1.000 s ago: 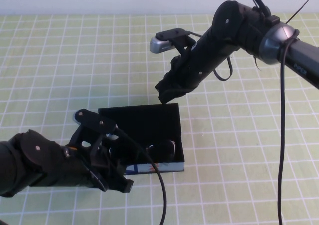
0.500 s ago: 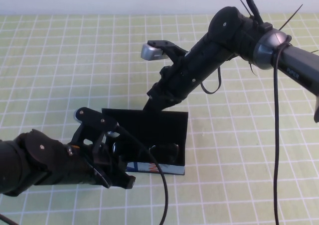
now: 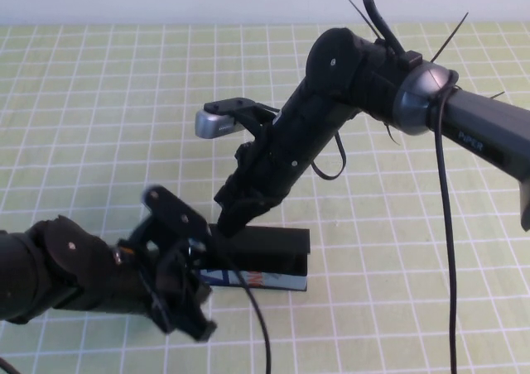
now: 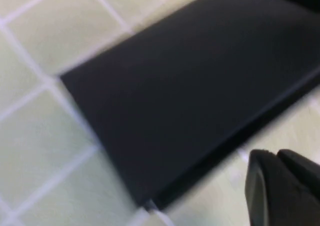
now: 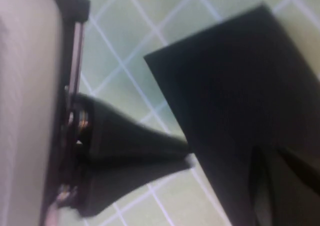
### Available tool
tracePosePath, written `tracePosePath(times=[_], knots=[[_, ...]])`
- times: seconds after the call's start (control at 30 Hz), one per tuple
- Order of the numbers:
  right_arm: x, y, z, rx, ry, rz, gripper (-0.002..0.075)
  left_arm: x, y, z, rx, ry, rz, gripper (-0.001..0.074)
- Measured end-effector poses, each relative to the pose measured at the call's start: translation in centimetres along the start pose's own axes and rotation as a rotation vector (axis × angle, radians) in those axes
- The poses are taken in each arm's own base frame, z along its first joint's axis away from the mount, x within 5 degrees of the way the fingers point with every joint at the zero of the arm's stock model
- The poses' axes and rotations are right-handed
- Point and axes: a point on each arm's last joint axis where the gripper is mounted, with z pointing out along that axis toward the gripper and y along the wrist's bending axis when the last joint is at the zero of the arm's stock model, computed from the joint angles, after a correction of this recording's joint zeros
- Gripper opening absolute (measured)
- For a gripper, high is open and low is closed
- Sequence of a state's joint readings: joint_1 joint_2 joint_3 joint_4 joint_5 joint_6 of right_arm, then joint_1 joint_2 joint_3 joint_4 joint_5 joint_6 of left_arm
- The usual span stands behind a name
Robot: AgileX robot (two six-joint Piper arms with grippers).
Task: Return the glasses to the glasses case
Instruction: Close the glasses case
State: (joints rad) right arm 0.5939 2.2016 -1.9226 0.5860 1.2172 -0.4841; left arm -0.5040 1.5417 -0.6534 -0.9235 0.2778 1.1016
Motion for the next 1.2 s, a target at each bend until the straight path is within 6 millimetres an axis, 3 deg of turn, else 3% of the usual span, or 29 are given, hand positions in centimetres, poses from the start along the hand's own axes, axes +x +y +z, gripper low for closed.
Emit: tracePosePath(times=[0.13, 0.27, 0.47, 0.63, 0.87, 1.03, 1.2], knots=[[0.7, -0.4, 0.6, 0.009, 0.037, 0.014, -0.0016, 0.6, -1.5, -0.7, 0.179, 0.114, 0.236, -0.0002], [1.2, -0.6, 1.0, 0.011, 0.056, 0.025, -0.0016, -0.6, -1.9, -2.9, 0.241, 0.183, 0.341, -0.0002], [1.3, -0.8, 1.0, 0.028, 0.065, 0.049, -0.0016, -3.4, -1.1, -7.9, 0.112, 0.267, 0.361, -0.0002], [1.5, -1.2, 1.0, 0.073, 0.087, 0.068, -0.0016, -4.5, -1.0, -12.7, -0.031, 0.204, 0.323, -0.0002], [1.6, -1.5, 1.3, 0.084, 0.098, 0.098, -0.0016, -3.2, -2.5, -18.3, -0.088, 0.094, 0.274, -0.0002], [1.6, -1.3, 1.0, 0.086, 0.092, 0.096, -0.0016, -1.3, -3.8, -22.5, -0.122, 0.009, 0.260, -0.0002], [1.1, 1.2, -2.5, 0.100, 0.019, 0.051, -0.0016, 1.3, -5.0, -26.3, -0.167, -0.070, 0.228, -0.0002]])
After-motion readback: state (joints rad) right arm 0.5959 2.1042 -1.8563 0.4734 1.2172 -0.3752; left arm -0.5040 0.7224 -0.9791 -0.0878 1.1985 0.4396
